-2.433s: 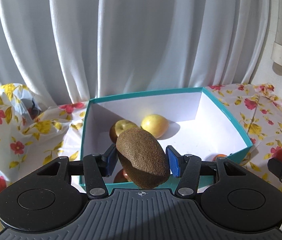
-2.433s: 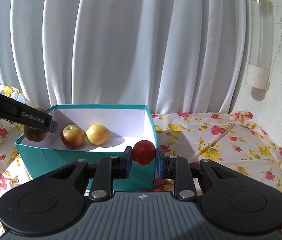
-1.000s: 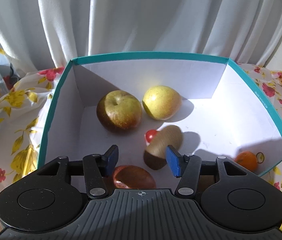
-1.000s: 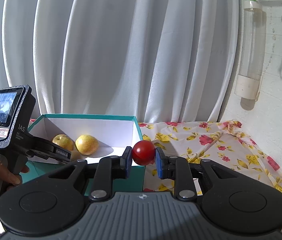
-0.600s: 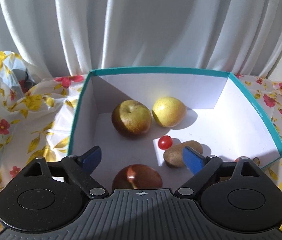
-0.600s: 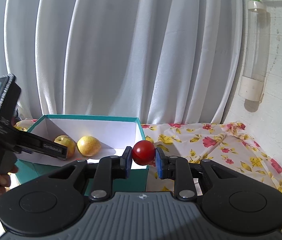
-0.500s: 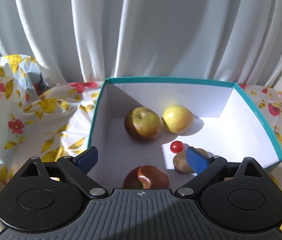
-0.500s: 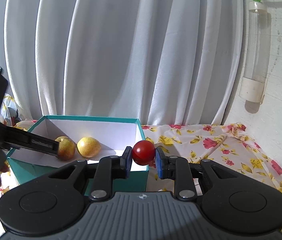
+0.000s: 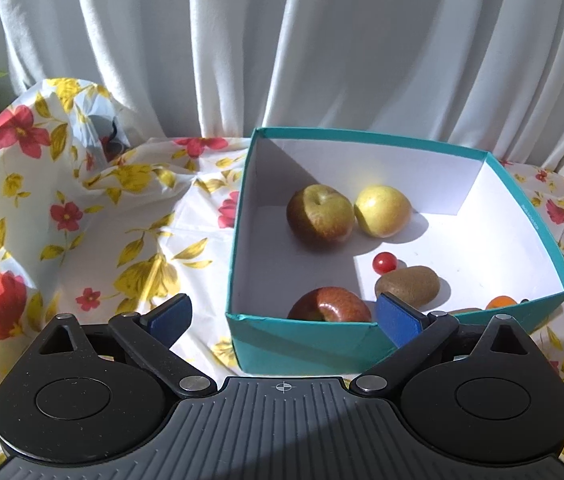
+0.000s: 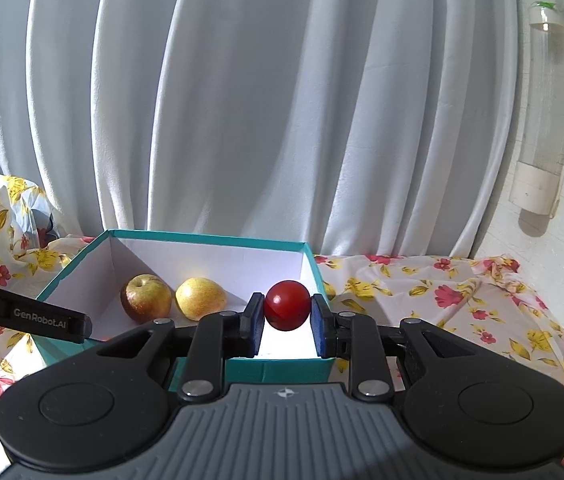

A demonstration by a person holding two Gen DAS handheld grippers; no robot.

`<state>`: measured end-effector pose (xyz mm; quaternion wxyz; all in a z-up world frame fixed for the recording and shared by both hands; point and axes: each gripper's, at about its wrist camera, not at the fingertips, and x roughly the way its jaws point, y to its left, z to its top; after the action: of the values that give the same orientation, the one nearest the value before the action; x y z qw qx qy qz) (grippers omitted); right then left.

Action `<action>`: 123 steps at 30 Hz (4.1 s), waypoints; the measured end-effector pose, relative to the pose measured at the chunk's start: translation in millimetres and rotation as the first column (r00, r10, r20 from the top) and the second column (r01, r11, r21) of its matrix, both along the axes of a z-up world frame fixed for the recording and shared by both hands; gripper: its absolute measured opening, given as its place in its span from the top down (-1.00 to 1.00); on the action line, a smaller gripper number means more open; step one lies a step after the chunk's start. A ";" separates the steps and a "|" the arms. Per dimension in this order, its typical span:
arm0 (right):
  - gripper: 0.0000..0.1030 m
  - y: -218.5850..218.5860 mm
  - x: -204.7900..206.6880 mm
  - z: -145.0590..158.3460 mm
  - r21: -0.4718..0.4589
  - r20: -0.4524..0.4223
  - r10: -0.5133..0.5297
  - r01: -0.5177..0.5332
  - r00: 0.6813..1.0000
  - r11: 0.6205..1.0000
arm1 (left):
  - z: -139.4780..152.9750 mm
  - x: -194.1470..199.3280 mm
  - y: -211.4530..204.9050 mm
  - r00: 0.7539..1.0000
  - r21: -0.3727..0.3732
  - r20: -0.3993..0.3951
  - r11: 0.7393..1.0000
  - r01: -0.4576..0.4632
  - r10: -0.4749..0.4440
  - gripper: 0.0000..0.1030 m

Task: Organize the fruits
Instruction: 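Lower the kiwi into the box and open the left gripper, then lower the cherry tomato into the box and open the right gripper, then move the left gripper to the red cherry tomato on the cloth and grasp it, then grasp the large yellow-green fruit with the right gripper while the left lifts the tomato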

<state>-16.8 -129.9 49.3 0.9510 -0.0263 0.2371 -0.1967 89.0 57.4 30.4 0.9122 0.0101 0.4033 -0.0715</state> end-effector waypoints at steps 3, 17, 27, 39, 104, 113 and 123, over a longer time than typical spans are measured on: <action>0.54 1.6 8.6 -4.2 -0.005 -0.010 0.013 -0.013 1.000 1.000 | 1.1 -0.5 7.0 1.000 -0.004 -0.002 1.000 -0.014 0.014 -0.96; 0.54 -1.7 53.8 -51.0 0.019 -0.154 0.038 -0.036 0.987 0.999 | 10.8 -7.8 37.6 0.997 -0.026 0.012 0.996 -0.080 0.080 -0.96; 0.44 -4.3 52.6 -50.5 0.017 -0.139 0.034 -0.032 0.990 0.999 | 11.4 -16.7 39.2 0.996 -0.005 0.009 0.996 -0.085 0.085 -0.96; -0.25 15.2 -6.2 -3.3 -0.037 0.037 0.018 -0.017 0.999 0.999 | 6.4 -56.8 25.1 0.997 0.023 0.059 0.998 0.055 -0.056 -0.96; -0.38 39.9 -81.5 -17.1 0.000 0.001 -0.026 0.026 1.000 1.000 | -86.0 -145.6 -23.3 0.842 0.056 -0.004 0.840 0.539 -0.540 0.42; -0.38 44.4 -91.0 -20.3 -0.004 0.015 -0.028 0.028 0.999 1.000 | -54.7 -137.5 3.8 0.907 0.026 0.057 0.909 0.416 -0.417 0.42; -0.64 64.4 -101.7 -37.1 0.004 0.024 0.058 -0.059 0.998 0.998 | -23.3 -138.0 24.1 0.933 0.023 0.134 0.943 0.333 -0.333 0.41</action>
<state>-118.6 -65.5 12.2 0.9592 -0.0286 0.2252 -0.1685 -49.0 81.5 7.0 0.9122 0.0831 0.3328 -0.2241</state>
